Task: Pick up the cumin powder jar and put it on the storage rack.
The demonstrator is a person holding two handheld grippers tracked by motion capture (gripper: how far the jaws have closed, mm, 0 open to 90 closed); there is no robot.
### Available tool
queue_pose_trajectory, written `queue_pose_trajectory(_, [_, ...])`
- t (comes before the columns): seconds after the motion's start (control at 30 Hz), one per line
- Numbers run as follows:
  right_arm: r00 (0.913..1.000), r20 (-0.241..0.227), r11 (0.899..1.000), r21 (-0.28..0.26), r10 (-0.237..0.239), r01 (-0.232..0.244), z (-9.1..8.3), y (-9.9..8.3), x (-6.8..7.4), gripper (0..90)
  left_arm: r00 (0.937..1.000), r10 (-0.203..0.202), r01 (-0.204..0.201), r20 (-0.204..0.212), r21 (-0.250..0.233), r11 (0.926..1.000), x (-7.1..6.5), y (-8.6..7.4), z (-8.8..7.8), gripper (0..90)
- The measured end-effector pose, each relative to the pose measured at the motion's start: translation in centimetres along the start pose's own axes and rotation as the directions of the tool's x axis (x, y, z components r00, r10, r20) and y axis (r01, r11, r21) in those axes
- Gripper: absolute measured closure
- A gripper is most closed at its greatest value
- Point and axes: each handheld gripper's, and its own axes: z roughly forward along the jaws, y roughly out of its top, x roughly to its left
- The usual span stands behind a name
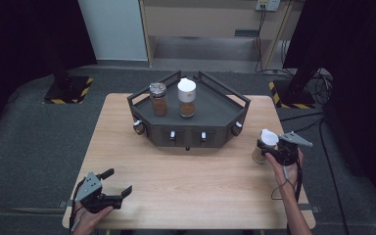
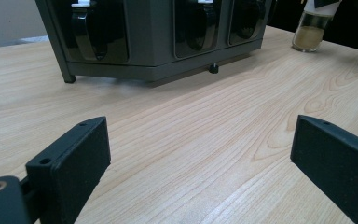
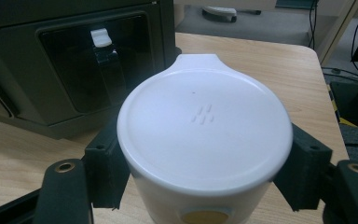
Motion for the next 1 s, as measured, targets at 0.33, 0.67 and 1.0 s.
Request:
queue_pose_trajectory(0.33, [0.9998,-0.019,1.000,-0.001,-0.009,0.009,-1.1,1.5,0.2,30.3,1.0000,0.001,-0.001,0.000,0.002,1.0000,0.0,0.0,0.0,3.5])
queue_pose_trajectory(0.67, [0.9959,-0.073,0.998,0.022,-0.054,0.056,-2.9,6.4,0.7,30.3,1.0000,0.000,0.000,0.002,0.003,1.0000,0.0,0.0,0.0,3.5])
queue_pose_trajectory(1.0, [0.9877,-0.131,0.996,0.028,-0.086,0.090,-4.0,11.3,1.6,30.3,1.0000,0.002,-0.002,0.004,0.004,1.0000,0.0,0.0,0.1,3.5])
